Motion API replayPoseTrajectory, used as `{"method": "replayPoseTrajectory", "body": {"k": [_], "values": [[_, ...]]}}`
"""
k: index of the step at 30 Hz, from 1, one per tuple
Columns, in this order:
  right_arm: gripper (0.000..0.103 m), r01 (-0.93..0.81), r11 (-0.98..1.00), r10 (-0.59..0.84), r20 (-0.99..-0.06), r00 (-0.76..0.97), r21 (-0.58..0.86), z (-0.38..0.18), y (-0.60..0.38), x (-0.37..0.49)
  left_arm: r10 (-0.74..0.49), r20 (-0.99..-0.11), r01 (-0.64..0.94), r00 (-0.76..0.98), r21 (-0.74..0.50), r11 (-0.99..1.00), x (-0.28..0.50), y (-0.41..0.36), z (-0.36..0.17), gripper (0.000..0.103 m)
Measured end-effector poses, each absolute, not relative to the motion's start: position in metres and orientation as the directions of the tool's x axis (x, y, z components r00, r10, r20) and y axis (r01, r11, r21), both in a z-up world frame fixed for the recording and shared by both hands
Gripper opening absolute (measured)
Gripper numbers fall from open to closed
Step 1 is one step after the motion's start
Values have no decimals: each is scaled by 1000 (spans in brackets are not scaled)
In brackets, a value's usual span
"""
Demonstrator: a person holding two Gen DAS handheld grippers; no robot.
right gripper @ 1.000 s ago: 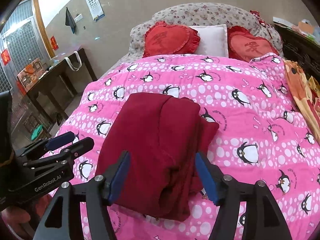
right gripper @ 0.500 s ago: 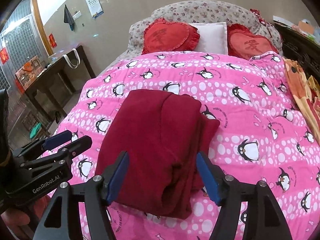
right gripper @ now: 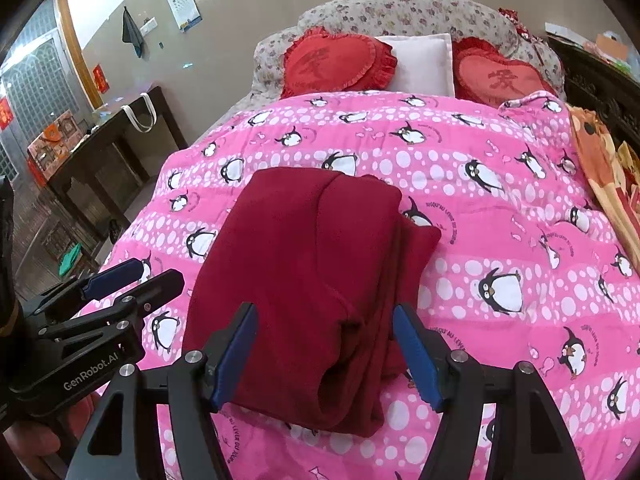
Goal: Fold small clothes
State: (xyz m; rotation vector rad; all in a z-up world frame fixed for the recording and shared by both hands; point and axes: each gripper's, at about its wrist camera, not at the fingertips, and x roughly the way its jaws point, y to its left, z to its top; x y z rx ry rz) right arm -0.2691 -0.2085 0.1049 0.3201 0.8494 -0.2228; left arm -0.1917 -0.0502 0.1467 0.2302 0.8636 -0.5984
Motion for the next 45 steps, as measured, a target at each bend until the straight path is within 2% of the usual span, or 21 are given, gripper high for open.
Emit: {"method": "replayPoseTrajectory", "body": {"k": [45], "values": [[68,324,924,-26,-809,588,205,79,-211,-251,-395,-796,566,458,-82,820,-174,-54,123,56]]}}
